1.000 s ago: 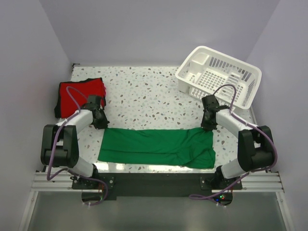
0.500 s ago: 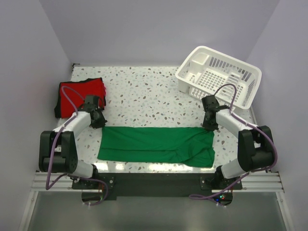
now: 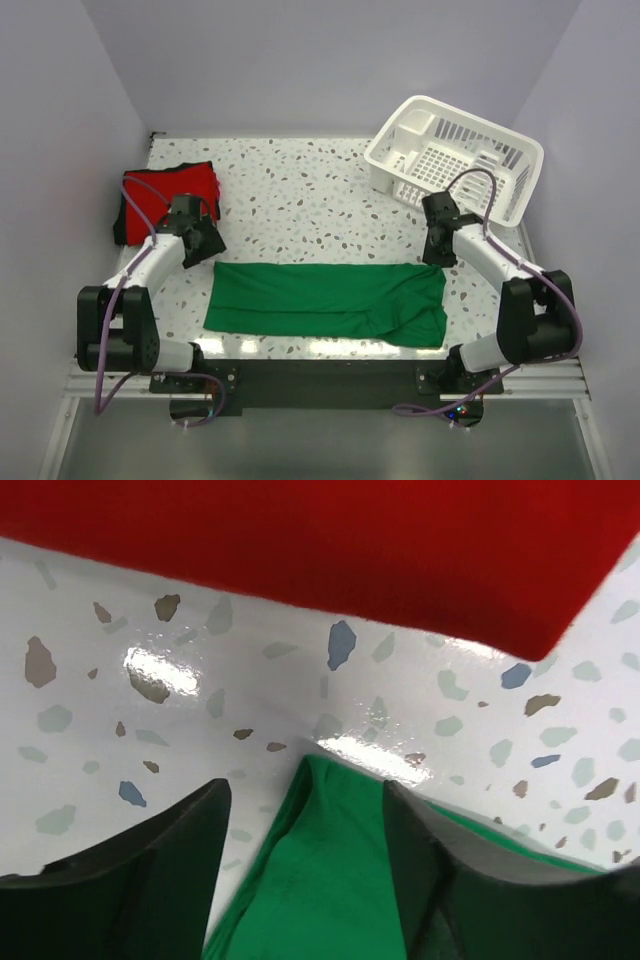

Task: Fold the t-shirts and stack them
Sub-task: Fold the tshirt

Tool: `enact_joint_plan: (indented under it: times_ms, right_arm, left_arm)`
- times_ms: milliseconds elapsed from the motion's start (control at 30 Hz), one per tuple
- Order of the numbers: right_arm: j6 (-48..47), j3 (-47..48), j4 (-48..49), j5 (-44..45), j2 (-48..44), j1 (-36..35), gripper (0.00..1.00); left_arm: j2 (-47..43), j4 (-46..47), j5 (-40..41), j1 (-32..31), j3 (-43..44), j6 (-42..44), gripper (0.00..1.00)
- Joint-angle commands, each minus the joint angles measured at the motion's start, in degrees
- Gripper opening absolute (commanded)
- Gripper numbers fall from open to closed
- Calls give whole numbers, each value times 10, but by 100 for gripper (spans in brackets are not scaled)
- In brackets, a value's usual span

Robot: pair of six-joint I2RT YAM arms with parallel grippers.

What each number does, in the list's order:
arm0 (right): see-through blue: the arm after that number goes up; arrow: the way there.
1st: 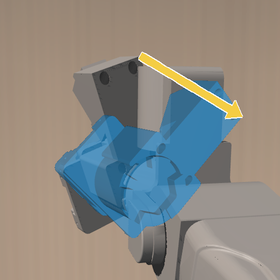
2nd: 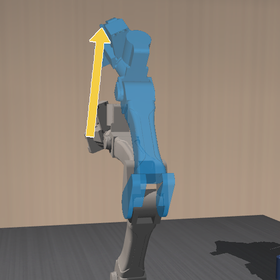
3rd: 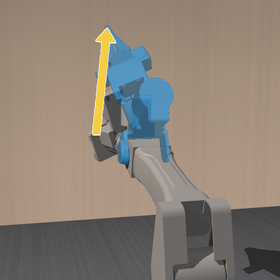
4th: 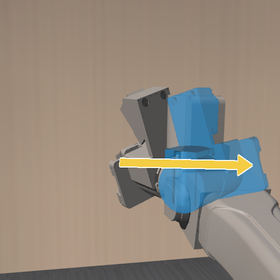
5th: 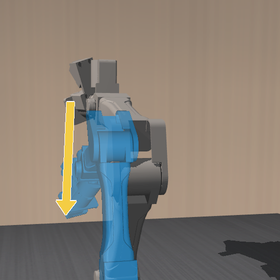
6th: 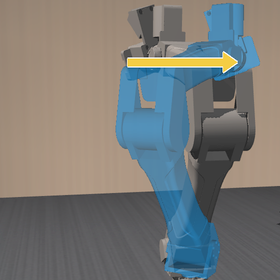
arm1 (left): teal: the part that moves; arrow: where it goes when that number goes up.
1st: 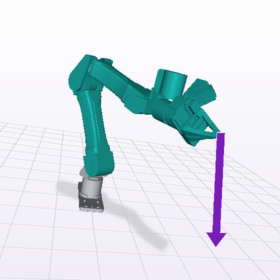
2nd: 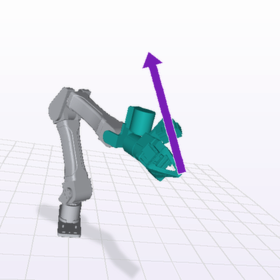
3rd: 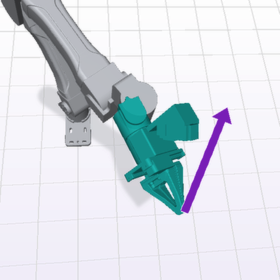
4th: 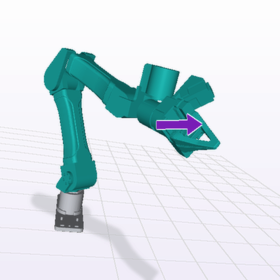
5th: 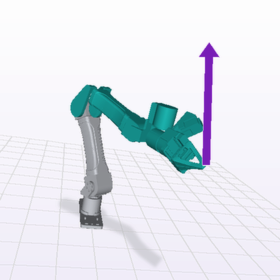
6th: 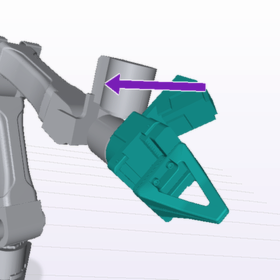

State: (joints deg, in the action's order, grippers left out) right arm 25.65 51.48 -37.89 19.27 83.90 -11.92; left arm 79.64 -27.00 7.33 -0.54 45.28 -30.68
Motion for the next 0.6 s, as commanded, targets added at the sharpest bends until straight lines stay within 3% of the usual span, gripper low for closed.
enact_joint_plan:
  times_ms: [0,167,367,567]
  right_arm:
    - [-15,41,-26,-18,-38,1,35]
    - [-21,42,-46,-56,-86,0,48]
    - [-21,-2,-44,-120,-117,-15,49]
    - [15,-62,-10,-145,-114,-58,49]
  left_arm:
    - [-33,-11,5,5,44,-2,69]
    - [-86,-21,-16,-20,49,-10,78]
    - [-96,15,-87,-110,-12,-61,79]
    - [-62,78,-170,-119,-80,-85,81]
